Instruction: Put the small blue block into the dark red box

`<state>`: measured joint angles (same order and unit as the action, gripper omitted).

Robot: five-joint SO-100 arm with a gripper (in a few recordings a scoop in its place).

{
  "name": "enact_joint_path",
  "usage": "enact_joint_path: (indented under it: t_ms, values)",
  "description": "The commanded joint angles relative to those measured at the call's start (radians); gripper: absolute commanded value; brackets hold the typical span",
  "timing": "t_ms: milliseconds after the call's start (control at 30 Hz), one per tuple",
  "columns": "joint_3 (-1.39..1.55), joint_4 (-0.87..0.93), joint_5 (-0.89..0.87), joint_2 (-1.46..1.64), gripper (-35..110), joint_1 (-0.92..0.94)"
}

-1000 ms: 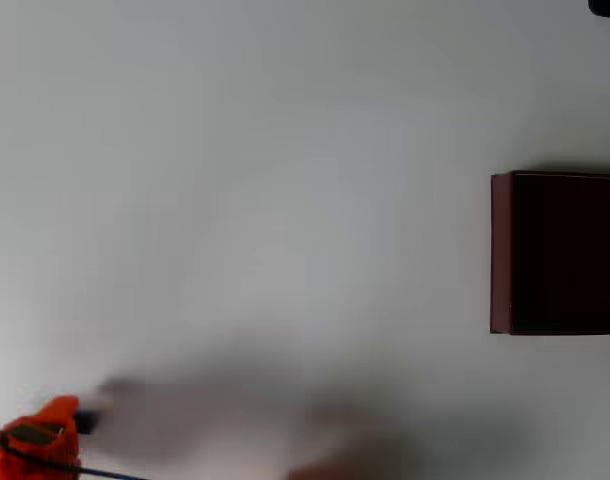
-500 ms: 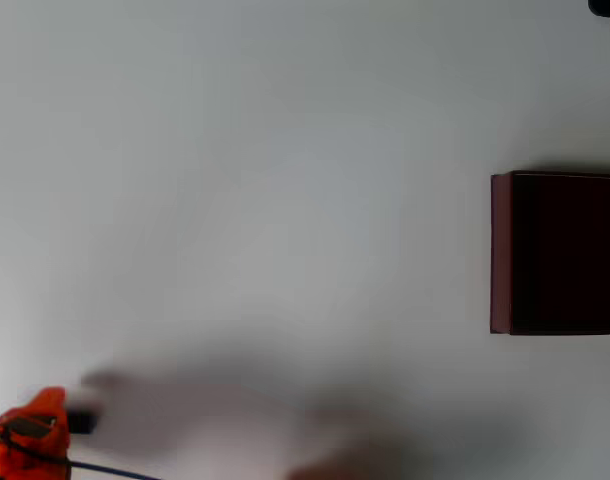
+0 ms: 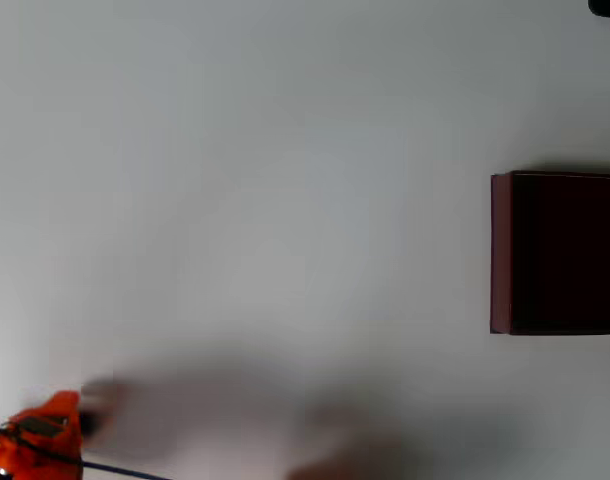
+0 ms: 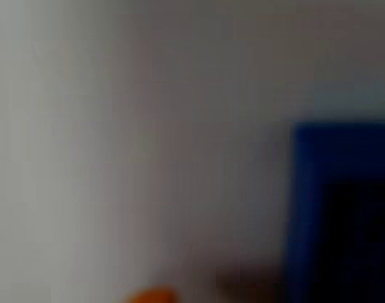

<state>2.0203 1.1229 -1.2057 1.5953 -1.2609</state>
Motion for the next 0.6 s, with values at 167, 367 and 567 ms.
enact_joint_path:
  t_ms: [167,367,567]
  values:
    - [0.081,-0.098,0.006,0.029,2,0.017]
    - [0.143,-0.135,0.011,0.067,0,0.028]
    - [0.138,-0.061,-0.005,0.137,0,0.017]
